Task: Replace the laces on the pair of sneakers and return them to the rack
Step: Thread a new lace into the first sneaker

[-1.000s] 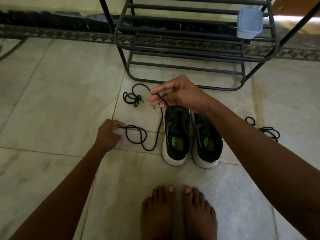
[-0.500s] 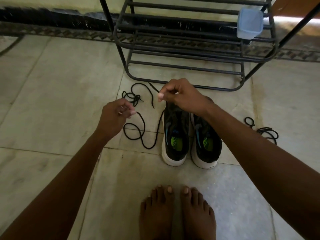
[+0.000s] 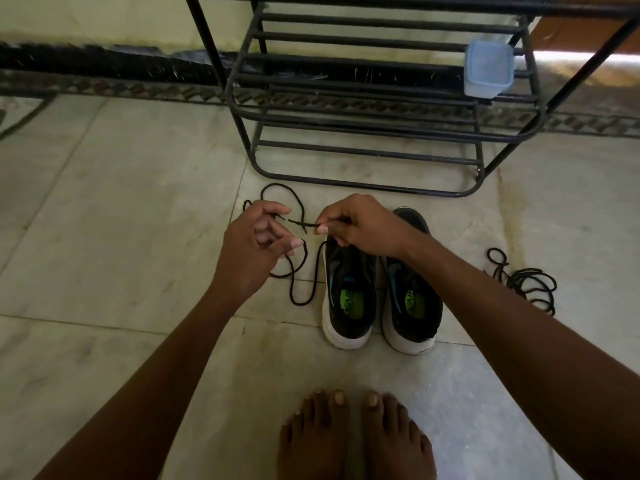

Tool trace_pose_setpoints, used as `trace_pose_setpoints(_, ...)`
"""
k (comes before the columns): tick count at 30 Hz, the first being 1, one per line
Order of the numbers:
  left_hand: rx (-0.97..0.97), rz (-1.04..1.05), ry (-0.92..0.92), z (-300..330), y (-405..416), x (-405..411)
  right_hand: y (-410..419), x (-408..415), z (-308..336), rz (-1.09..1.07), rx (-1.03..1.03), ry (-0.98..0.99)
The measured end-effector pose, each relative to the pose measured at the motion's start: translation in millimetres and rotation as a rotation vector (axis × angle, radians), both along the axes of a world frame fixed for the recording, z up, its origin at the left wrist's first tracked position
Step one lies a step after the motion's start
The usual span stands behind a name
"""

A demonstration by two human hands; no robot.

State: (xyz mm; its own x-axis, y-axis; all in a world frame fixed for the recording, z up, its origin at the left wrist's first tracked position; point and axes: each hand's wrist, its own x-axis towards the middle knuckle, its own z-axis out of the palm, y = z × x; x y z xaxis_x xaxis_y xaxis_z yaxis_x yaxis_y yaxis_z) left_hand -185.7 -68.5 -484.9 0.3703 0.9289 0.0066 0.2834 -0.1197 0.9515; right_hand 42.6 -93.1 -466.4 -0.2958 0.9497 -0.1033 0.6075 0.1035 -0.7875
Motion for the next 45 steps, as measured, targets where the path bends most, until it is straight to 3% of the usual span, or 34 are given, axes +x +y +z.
trace_pose_setpoints(21, 0.103, 0.042, 0.010, 3.1, -1.3, 1.3, 5.1, -1.4, -7.1, 0.012, 0.001, -0.077)
trace_pose_setpoints(24, 0.108, 0.049, -0.009, 6.8, -2.9, 3.3, 5.4, -6.6, -8.9, -0.049, 0.007, 0.057)
trace_pose_setpoints(32, 0.211, 0.093, 0.002, 20.0, -6.3, 7.6, -0.9, -20.7, -5.5, -0.106, -0.227, 0.550)
trace_pose_setpoints(35, 0.265, 0.110, 0.053, 18.4, -6.1, 7.1, -2.4, -17.7, -8.5, -0.080, -0.213, 0.556)
trace_pose_setpoints(39, 0.129, 0.172, -0.022, 21.5, -8.3, 13.1, -2.0, -17.5, -10.7, -0.117, -0.114, 0.491)
trace_pose_setpoints(45, -0.248, 0.300, -0.148, 9.8, -13.5, 20.9, -4.2, -29.2, -16.5, -0.260, -0.062, 0.573)
